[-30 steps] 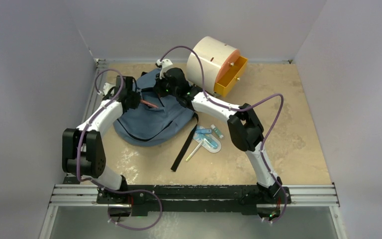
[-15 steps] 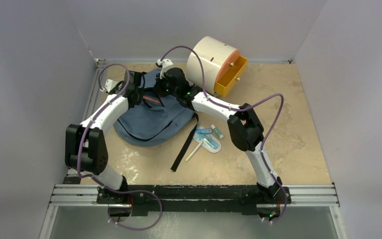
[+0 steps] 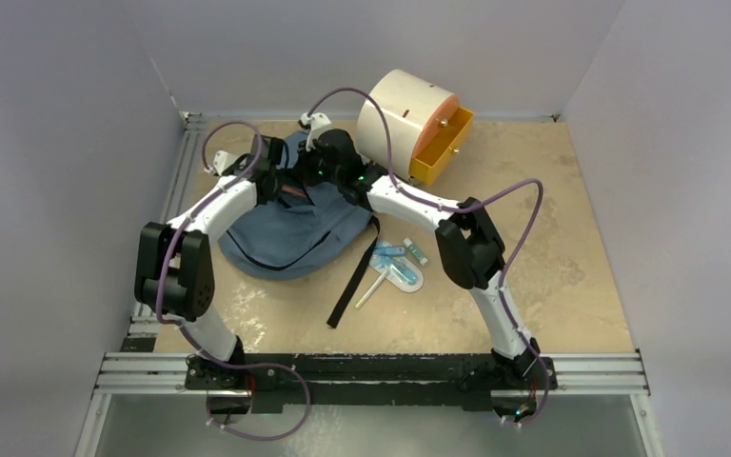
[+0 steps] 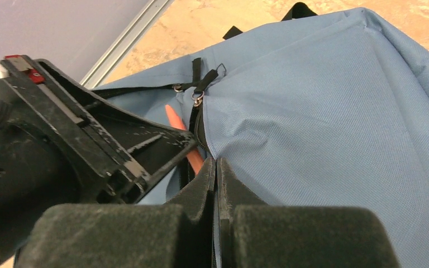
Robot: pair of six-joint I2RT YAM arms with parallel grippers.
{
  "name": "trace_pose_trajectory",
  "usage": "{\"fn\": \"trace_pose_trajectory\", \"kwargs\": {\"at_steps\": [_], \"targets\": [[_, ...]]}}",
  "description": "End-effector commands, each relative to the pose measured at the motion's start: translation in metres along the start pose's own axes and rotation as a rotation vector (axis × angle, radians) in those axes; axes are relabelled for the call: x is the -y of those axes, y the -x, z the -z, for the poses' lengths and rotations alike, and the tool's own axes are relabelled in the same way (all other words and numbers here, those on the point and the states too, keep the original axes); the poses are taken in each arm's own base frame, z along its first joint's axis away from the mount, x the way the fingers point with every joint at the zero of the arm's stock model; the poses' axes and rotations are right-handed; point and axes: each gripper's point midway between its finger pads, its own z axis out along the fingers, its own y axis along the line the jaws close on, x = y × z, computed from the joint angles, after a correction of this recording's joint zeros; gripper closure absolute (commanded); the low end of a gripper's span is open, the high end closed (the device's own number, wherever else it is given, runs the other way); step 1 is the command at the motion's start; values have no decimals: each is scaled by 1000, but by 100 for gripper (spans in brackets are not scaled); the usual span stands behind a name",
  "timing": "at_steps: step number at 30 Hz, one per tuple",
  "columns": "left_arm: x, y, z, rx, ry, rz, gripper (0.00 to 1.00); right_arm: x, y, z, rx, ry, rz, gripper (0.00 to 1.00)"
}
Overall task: Pack the student bag
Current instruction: Place the stationery in the student bag.
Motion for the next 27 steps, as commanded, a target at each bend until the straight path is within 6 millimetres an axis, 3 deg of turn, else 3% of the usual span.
{"fn": "trace_pose_trajectory", "kwargs": {"at_steps": [1,14,16,19,21,27], "targets": [[35,-5,9,2,-88,26,100,-38,79,32,155,102,-6,100],[39,-49,14,-130,-172,-45,100,-42,77,31,147,125,-7,100],[44,-49,14,-127,-200,-62,92,-42,75,31,143,128,-8,100],[56,-46,19,-126,-272,-115,63,-41,72,31,138,128,-10,100],[61,-44,23,-129,-309,-136,55,-42,71,32,137,130,-12,100],[55,-35,30,-143,-316,-156,50,-41,71,32,141,129,-13,100]]}}
